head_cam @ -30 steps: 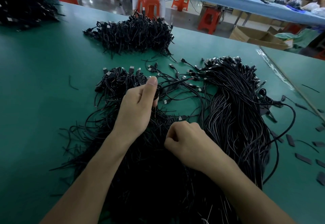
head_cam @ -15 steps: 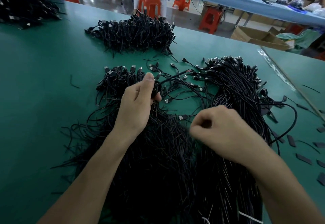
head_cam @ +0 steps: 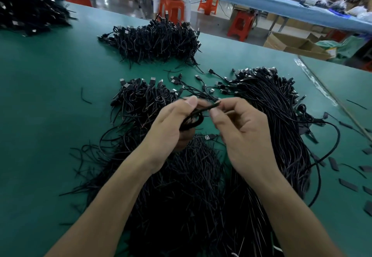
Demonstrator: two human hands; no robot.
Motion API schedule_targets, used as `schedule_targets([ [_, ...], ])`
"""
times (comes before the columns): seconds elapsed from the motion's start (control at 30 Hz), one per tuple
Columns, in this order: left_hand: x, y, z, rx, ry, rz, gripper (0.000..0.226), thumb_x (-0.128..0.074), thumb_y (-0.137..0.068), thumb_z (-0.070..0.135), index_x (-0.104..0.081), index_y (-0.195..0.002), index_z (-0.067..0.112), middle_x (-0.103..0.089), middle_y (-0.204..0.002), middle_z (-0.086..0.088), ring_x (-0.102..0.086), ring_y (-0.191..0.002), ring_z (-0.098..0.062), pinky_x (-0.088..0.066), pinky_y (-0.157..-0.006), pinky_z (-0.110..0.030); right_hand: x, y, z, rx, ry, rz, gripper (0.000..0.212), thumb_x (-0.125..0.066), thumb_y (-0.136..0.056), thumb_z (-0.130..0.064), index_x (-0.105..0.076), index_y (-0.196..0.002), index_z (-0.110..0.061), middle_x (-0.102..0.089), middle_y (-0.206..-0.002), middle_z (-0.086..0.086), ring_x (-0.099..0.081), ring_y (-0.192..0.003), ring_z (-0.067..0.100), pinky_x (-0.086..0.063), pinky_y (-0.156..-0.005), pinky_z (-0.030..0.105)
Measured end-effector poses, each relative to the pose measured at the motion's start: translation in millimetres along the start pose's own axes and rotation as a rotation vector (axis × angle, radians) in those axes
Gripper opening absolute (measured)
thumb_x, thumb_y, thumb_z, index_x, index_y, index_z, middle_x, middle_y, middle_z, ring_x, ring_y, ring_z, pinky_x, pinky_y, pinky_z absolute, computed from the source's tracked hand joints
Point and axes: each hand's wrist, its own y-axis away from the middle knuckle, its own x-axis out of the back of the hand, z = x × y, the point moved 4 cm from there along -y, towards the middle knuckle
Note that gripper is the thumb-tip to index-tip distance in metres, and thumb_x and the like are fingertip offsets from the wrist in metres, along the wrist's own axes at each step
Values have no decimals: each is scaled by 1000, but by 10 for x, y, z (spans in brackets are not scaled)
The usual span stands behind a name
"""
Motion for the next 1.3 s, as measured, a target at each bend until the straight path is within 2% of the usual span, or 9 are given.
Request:
schedule_targets([
  [0.17, 40, 4, 14, -50, 0, -12, 44, -32, -104, 45, -70, -120, 31, -31, -47, 10, -20, -37, -9, -22, -40, -15, -64, 51, -5, 3, 203, -232, 18, -65, -92, -20, -62, -79, -32, -60, -89, -17, -59, -83, 4, -42, -68, 10],
  [0.37, 38, -9, -23, 1, 90, 49, 50, -33, -101, 53, -76, -110, 29, -31, -46, 8, -18, -37, -7, -21, -39, -15, -116, 27, -21, -36, 111, -137, 11, -64, -88, -38, -66, -97, -35, -66, -90, -21, -64, -78, 2, -47, -60, 14],
  [0.57, 38, -7, -30, 4, 125, 56, 46, -31, -106, 45, -72, -119, 29, -26, -47, 9, -18, -36, -7, -22, -39, -14, -130, -3, -26, 8, 91, -21, 23, -71, -90, -14, -68, -85, -36, -70, -75, -18, -67, -72, 2, -49, -64, 13],
  [0.77, 80, -23, -76, 72, 123, 194, 54, -38, -105, 48, -79, -88, 19, -27, -45, 4, -17, -36, -11, -21, -38, -16, -187, 44, -132, 218, 539, -171, 9, -62, -97, -14, -70, -96, -16, -63, -97, -5, -59, -89, 10, -49, -79, 23],
  [0.9, 62, -33, -103, 126, 33, 276, 65, -39, -105, 48, -59, -49, 23, -29, -44, 4, -21, -34, -10, -21, -37, -16, -222, 84, -224, 428, 776, -276, 10, -62, -96, -10, -69, -102, -13, -64, -103, -1, -60, -104, 18, -56, -80, 38],
  [1.0, 49, -26, -157, 201, -25, 219, 60, -43, -103, 51, -42, -51, 20, -28, -44, 4, -19, -36, -11, -19, -39, -18, -233, 117, -267, 621, 918, -286, 7, -65, -90, -5, -67, -94, -10, -61, -93, 3, -53, -85, 20, -51, -67, 36],
  [1.13, 35, 30, -238, 386, -95, 80, 46, -44, -104, 39, -46, -69, 11, -25, -52, 1, -18, -40, -11, -18, -41, -17, -195, 107, -314, 823, 935, -292, 4, -65, -87, -4, -67, -88, -8, -64, -106, 9, -55, -100, 24, -44, -81, 35],
  [1.23, -11, 60, -288, 520, -33, -2, 46, -40, -101, 27, -41, -55, 20, -25, -47, 4, -16, -37, -9, -16, -41, -12, -163, 70, -281, 757, 849, -340, 10, -68, -85, 1, -67, -90, -7, -63, -104, 9, -58, -94, 25, -49, -79, 37],
  [1.3, -50, 63, -294, 557, 75, -65, 54, -37, -100, 48, -32, -52, 25, -21, -46, 6, -13, -36, -8, -15, -39, -9, -147, 62, -244, 667, 799, -327, 8, -66, -87, 0, -66, -91, -7, -61, -97, 8, -55, -86, 25, -49, -74, 40],
])
